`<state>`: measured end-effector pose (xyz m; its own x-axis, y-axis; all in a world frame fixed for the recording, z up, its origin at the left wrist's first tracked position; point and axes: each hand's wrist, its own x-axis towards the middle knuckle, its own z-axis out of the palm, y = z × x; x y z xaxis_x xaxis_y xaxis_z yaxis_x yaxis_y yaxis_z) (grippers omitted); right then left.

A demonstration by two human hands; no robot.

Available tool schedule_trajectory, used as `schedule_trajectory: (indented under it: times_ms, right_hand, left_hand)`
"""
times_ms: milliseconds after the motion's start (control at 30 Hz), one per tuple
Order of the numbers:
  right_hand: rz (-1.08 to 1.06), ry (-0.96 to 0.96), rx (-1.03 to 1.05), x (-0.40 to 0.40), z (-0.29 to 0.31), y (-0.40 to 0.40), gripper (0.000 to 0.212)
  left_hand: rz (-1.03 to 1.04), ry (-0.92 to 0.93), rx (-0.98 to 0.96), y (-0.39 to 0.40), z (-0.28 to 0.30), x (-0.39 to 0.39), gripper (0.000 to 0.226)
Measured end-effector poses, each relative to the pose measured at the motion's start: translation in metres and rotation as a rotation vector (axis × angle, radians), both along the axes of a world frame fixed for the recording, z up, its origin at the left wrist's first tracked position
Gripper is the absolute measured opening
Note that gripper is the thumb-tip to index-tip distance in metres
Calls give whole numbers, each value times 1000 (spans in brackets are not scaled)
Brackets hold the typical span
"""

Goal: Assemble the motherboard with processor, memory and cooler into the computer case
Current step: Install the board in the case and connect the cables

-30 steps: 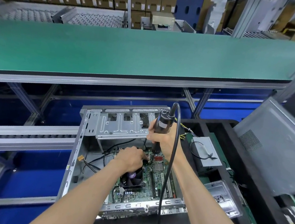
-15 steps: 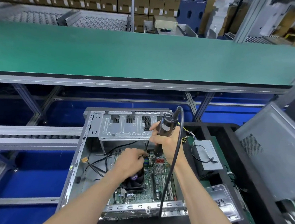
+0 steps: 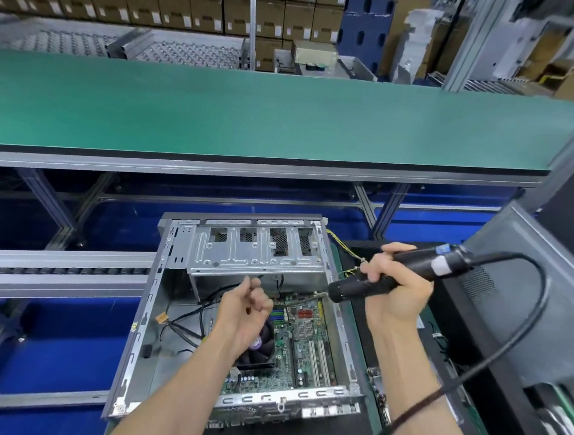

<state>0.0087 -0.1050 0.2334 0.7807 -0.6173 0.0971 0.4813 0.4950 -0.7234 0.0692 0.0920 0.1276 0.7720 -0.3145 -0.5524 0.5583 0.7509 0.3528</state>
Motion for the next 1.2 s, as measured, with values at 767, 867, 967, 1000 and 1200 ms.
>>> schedule_trajectory:
  times_ms: [767,867,967,1000,1200]
  right_hand:
    - [-25,-18,385,-19,-14,-1,23]
    - [-34,-38,395,-20,-14,-6,23]
    - [-39,-48,418,-19,-16,-12,22]
    - [-48,-50,419,-19,-16,-14,22]
    - [-69,-64,455,-24,-14,-24,17]
  left_hand:
    - [-178,-188,-157,8,3,-2,75]
    - [-206,-163,-196,11,4,-3,72]
    - [-264,-143,-153,12,7,-8,58]
    - [-271,-133,-85,12,7,-8,54]
    - [-256,-111,288,8,-5,-6,24]
